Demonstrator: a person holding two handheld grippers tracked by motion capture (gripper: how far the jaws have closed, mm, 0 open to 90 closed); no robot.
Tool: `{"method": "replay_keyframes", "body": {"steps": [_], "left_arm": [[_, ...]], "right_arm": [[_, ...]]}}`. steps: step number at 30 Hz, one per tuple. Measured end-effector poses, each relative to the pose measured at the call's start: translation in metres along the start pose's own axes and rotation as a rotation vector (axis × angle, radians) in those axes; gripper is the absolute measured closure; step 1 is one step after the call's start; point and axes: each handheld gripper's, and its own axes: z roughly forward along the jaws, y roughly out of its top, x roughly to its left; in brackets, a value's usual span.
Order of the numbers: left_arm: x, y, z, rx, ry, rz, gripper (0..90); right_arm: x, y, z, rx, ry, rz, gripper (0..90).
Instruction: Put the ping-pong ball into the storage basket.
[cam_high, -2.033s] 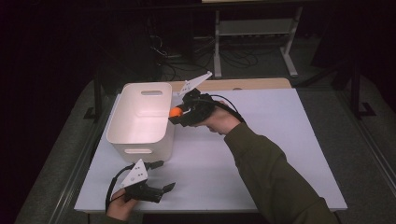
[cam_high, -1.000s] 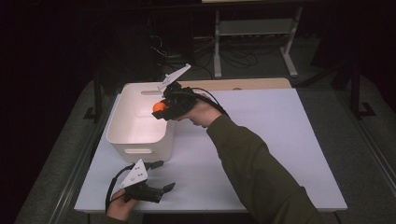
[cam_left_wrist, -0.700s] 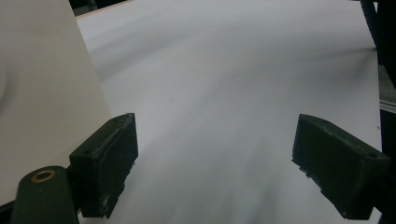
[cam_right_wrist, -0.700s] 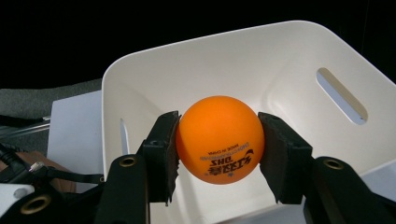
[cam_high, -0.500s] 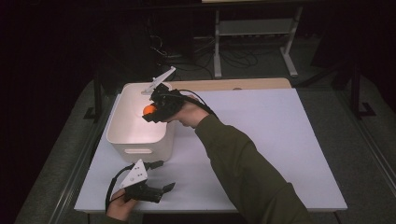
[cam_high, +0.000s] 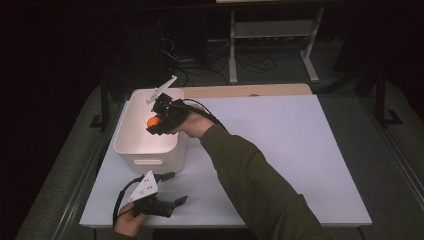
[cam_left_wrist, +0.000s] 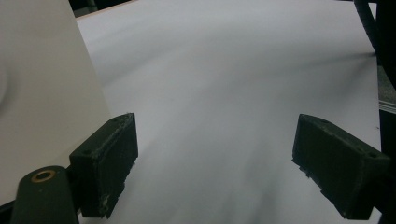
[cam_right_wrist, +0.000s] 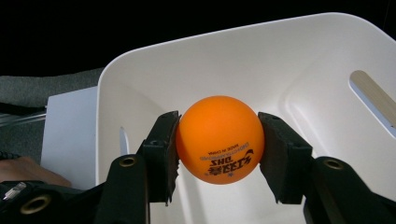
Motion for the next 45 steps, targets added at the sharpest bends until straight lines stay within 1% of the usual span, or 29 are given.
{"method": "replay_keyframes", "body": {"steps": [7, 11, 19, 22, 30, 34, 39, 41, 44, 45], "left_arm": [[0.0, 0.0, 0.0, 0.001, 0.0, 0.002, 14.2], [0.0, 0.0, 0.0, 0.001, 0.001, 0.003, 14.2], [0.0, 0.0, 0.0, -0.001, -0.001, 0.002, 14.1], [0.0, 0.0, 0.0, 0.0, -0.001, 0.002, 14.1], [0.0, 0.0, 0.0, -0.002, -0.001, 0.001, 14.1], [0.0, 0.0, 0.0, -0.002, -0.001, 0.002, 14.2], [0.0, 0.0, 0.0, -0.002, -0.001, 0.001, 14.2], [0.0, 0.0, 0.0, -0.001, -0.001, 0.0, 14.2], [0.0, 0.0, 0.0, -0.001, -0.001, 0.002, 14.1], [0.0, 0.0, 0.0, -0.001, -0.001, 0.001, 14.1]], "right_arm": [[-0.001, -0.001, 0.008, 0.016, 0.001, 0.001, 49.7], [0.0, -0.002, 0.014, 0.027, 0.0, -0.006, 49.7], [0.0, -0.005, 0.027, 0.065, -0.003, -0.014, 49.7], [0.0, -0.006, 0.031, 0.076, -0.003, -0.007, 49.7], [0.003, -0.008, 0.04, 0.104, -0.008, -0.025, 49.6], [0.004, -0.008, 0.041, 0.111, -0.012, -0.038, 49.4], [0.004, -0.008, 0.041, 0.11, -0.01, -0.036, 48.9], [0.004, -0.008, 0.041, 0.105, -0.006, -0.034, 45.3], [0.004, -0.008, 0.04, 0.102, -0.003, -0.025, 42.3], [0.004, -0.008, 0.039, 0.099, -0.003, -0.031, 41.7]]}}
